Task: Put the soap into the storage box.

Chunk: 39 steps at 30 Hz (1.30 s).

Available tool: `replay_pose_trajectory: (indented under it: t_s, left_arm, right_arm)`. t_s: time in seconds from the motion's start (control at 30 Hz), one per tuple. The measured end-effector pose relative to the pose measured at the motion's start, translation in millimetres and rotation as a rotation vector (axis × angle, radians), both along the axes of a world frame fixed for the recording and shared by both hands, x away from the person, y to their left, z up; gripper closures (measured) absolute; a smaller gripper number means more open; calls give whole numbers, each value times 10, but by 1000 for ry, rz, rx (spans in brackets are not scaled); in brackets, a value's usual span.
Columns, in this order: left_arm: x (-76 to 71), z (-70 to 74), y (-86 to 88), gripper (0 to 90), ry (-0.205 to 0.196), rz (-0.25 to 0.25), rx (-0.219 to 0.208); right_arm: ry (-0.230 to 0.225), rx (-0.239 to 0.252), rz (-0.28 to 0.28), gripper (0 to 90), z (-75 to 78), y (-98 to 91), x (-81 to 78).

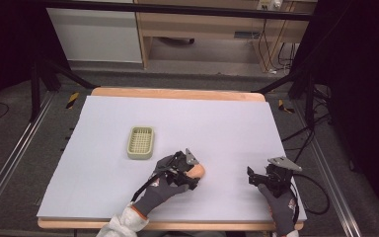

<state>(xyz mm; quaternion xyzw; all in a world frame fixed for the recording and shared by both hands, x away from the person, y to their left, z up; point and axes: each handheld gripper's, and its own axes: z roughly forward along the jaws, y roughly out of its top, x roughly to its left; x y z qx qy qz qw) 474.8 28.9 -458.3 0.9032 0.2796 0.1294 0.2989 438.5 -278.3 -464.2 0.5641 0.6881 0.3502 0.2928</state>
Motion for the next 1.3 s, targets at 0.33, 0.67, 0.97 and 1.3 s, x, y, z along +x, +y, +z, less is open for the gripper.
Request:
replay_pose_trajectory:
  t_s: [0.33,0.67,0.97,1.3]
  left_arm:
    - [34,-30,-35,310,10,-16,29]
    - [42,-57,-49,313,15,-17,49]
    - [63,-75,-47,311,33,-17,49]
    - [85,-83,-31,315,56,-15,36]
  right_arm:
    - [5,-1,4,52,-5,4,5]
    - [8,1,5,53,-6,6,6]
    - [9,-3,7,53,-12,9,10]
    - [10,-4,6,53,-13,8,11]
